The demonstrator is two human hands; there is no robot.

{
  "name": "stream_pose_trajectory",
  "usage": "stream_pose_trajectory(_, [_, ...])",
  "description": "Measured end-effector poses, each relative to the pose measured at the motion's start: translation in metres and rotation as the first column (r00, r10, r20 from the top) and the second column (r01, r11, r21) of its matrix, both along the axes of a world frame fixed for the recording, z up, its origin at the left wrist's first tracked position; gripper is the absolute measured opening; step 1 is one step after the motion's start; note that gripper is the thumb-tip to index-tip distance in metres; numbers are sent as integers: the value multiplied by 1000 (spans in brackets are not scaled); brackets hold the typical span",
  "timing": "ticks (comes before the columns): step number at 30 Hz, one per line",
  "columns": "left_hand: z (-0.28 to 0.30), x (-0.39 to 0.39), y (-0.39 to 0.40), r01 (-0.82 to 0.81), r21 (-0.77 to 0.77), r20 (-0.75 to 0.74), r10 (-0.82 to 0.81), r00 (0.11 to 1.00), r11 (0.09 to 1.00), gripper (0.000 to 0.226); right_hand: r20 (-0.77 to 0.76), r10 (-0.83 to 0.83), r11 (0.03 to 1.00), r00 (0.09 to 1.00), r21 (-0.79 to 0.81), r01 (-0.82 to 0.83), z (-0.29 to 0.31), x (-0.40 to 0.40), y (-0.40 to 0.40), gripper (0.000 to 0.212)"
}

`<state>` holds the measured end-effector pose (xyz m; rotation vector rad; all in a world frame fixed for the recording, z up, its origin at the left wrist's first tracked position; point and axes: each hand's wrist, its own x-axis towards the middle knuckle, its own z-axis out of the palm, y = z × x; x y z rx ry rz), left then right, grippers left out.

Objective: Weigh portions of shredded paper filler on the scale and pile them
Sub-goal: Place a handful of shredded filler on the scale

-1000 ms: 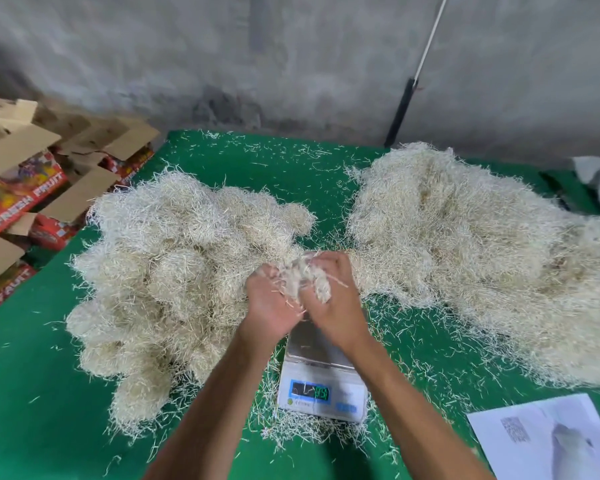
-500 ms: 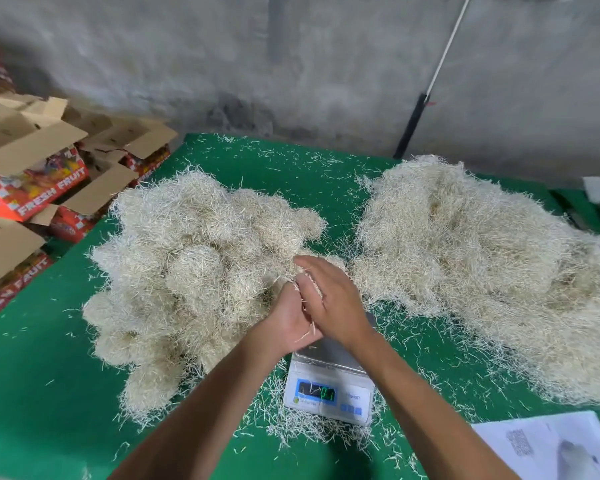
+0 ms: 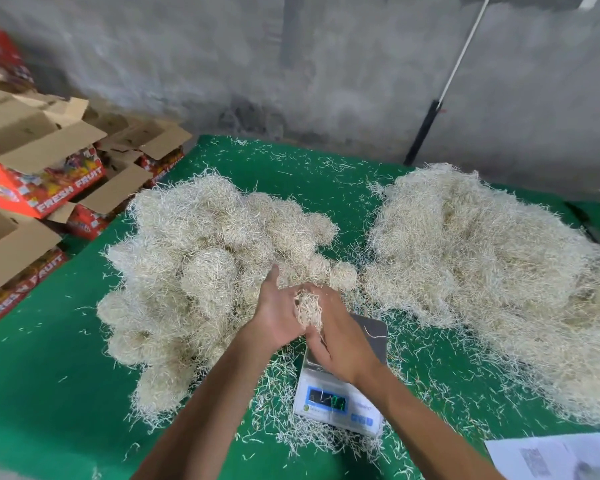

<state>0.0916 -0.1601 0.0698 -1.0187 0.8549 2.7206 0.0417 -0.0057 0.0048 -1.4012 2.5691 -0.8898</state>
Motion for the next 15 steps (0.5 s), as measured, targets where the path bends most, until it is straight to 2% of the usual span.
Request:
stream_pose_trajectory(2, [-9, 7, 1, 77, -14, 11, -77, 997, 997, 90, 65, 53, 988, 996, 142, -62, -8, -6, 5, 61])
stream_pose_trajectory(5, [-30, 10, -7, 132, -218, 139, -103, 985, 967, 76, 60, 39, 923, 997, 379, -59, -9, -29, 5, 70])
stream_pose_trajectory(7, [-40, 10, -14, 98, -282, 175, -49, 983, 954, 67, 53, -42, 927, 998, 374, 19, 0, -48, -6, 75])
stream_pose_trajectory(12, [-47, 10, -22, -3, -326, 182, 66, 981, 945, 53, -6, -201, 965, 980, 172, 199, 38, -94, -55, 102])
stream_pose_trajectory(15, [-53, 5, -15, 12, -404, 98, 30, 995, 915, 42, -63, -224, 946, 973, 226, 232, 35, -105, -57, 116])
